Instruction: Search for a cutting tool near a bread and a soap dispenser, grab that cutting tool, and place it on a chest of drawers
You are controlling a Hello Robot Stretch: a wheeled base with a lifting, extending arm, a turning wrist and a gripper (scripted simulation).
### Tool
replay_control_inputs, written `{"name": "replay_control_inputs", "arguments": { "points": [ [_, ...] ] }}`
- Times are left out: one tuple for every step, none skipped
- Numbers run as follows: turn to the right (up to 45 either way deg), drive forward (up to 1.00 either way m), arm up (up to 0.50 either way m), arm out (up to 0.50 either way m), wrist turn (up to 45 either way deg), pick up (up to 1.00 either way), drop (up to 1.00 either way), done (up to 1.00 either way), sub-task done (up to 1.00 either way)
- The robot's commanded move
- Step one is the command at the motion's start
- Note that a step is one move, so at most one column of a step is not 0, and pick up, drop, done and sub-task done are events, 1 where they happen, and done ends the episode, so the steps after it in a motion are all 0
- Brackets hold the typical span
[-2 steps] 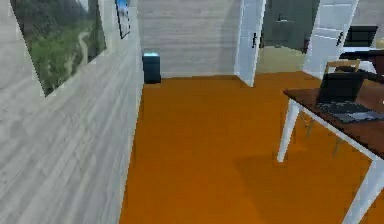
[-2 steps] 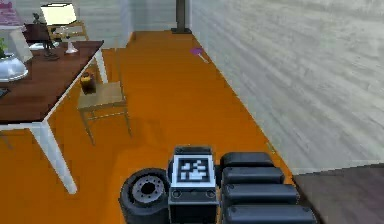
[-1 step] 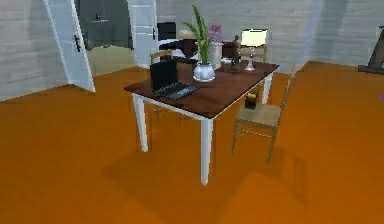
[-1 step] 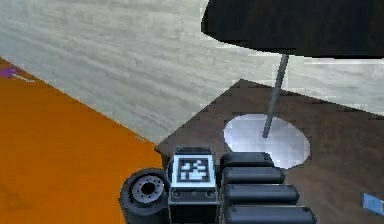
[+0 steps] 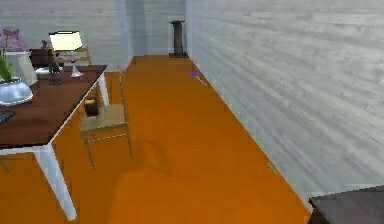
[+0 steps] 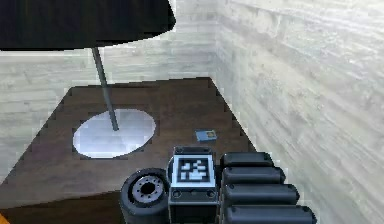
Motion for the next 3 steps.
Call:
{"name": "replay_control_inputs", "arguments": {
  "points": [
    [45.0, 0.00, 0.00, 0.00, 0.0, 0.00, 0.00, 0.00, 0.00],
    [12.0, 0.00, 0.00, 0.00, 0.0, 0.00, 0.00, 0.00, 0.00],
    [-45.0, 0.00, 0.00, 0.00, 0.0, 0.00, 0.00, 0.00, 0.00]
  ]
}}
